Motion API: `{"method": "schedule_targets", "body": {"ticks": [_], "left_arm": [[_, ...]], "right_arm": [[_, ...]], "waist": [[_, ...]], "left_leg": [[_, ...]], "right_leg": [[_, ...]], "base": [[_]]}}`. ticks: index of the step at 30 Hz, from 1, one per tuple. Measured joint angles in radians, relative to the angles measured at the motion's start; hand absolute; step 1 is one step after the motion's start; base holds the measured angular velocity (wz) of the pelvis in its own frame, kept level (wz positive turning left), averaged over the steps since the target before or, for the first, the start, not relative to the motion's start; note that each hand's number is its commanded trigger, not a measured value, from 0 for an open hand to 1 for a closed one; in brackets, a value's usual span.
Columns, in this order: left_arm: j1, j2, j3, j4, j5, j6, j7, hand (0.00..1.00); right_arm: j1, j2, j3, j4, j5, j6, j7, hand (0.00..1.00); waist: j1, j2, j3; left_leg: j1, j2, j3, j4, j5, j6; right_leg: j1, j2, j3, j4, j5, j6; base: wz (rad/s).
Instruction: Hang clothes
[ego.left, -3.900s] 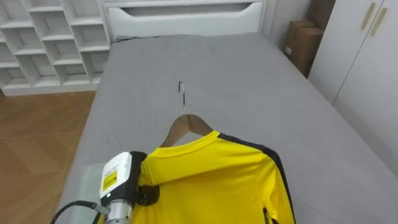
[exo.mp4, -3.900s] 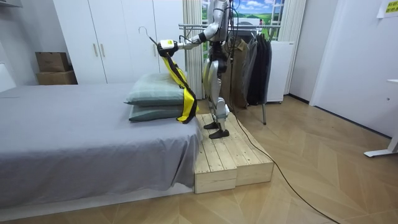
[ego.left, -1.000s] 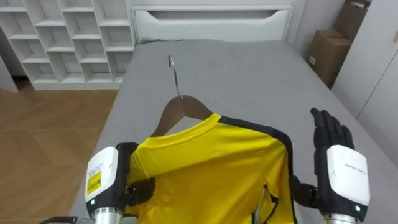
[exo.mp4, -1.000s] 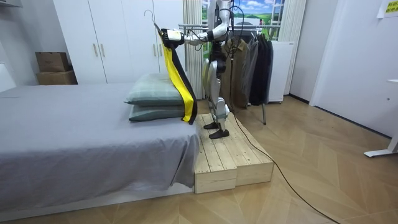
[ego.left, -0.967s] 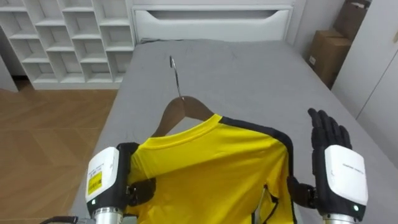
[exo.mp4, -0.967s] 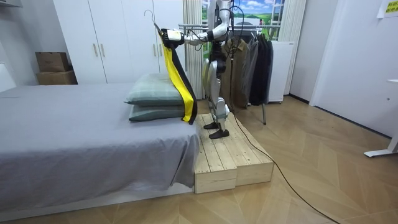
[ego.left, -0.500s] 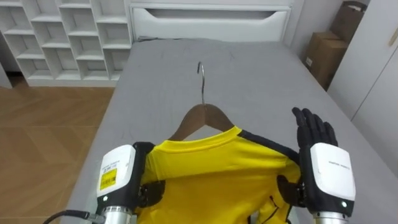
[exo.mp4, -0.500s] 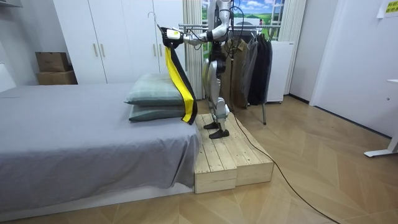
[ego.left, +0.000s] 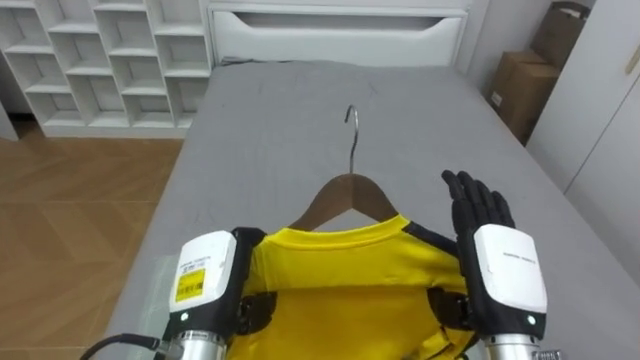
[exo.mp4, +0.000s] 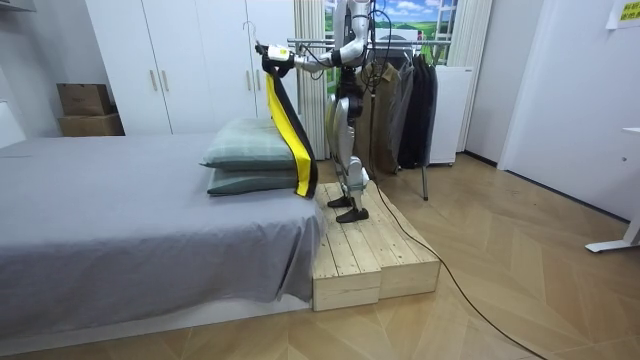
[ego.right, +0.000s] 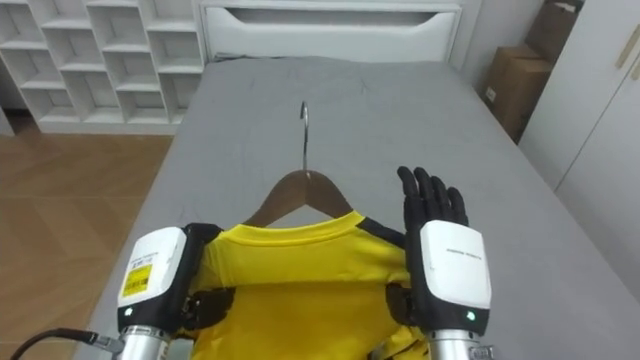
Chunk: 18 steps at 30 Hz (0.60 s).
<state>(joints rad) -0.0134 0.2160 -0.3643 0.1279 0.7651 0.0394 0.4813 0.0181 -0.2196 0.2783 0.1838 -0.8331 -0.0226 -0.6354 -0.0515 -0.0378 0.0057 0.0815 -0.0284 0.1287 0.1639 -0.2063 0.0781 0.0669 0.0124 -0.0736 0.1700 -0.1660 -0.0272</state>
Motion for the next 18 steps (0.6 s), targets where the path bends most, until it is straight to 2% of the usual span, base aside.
{"method": "schedule_targets", "body": {"ticks": [6,10,18], "left_arm": [[-0.001,-0.002,-0.028,-0.025,0.061,0.005,-0.008,1.00],[-0.001,-0.002,-0.033,-0.049,0.098,0.009,-0.018,1.00],[-0.003,-0.001,-0.030,-0.080,0.165,0.037,-0.028,1.00]], "right_arm": [[0.000,-0.010,0.006,0.000,0.006,0.007,0.042,0.00],[-0.006,-0.018,0.005,0.000,0.013,0.025,0.076,0.00],[-0.042,-0.019,0.005,0.028,0.013,0.031,0.121,0.00]], "waist": [[-0.004,0.001,0.0004],[-0.005,0.002,-0.0002],[0.006,0.005,-0.0014]], "left_leg": [[-0.005,0.000,0.000,0.000,0.000,0.000],[-0.006,0.000,-0.003,0.001,0.000,0.000],[-0.006,0.000,-0.006,0.002,0.000,0.000]], "right_leg": [[0.000,0.000,-0.001,0.000,0.000,0.000],[0.000,0.000,-0.002,0.000,0.000,0.000],[0.000,-0.006,-0.008,-0.001,0.000,0.000]], "base": [[0.00],[0.00],[0.00]]}}
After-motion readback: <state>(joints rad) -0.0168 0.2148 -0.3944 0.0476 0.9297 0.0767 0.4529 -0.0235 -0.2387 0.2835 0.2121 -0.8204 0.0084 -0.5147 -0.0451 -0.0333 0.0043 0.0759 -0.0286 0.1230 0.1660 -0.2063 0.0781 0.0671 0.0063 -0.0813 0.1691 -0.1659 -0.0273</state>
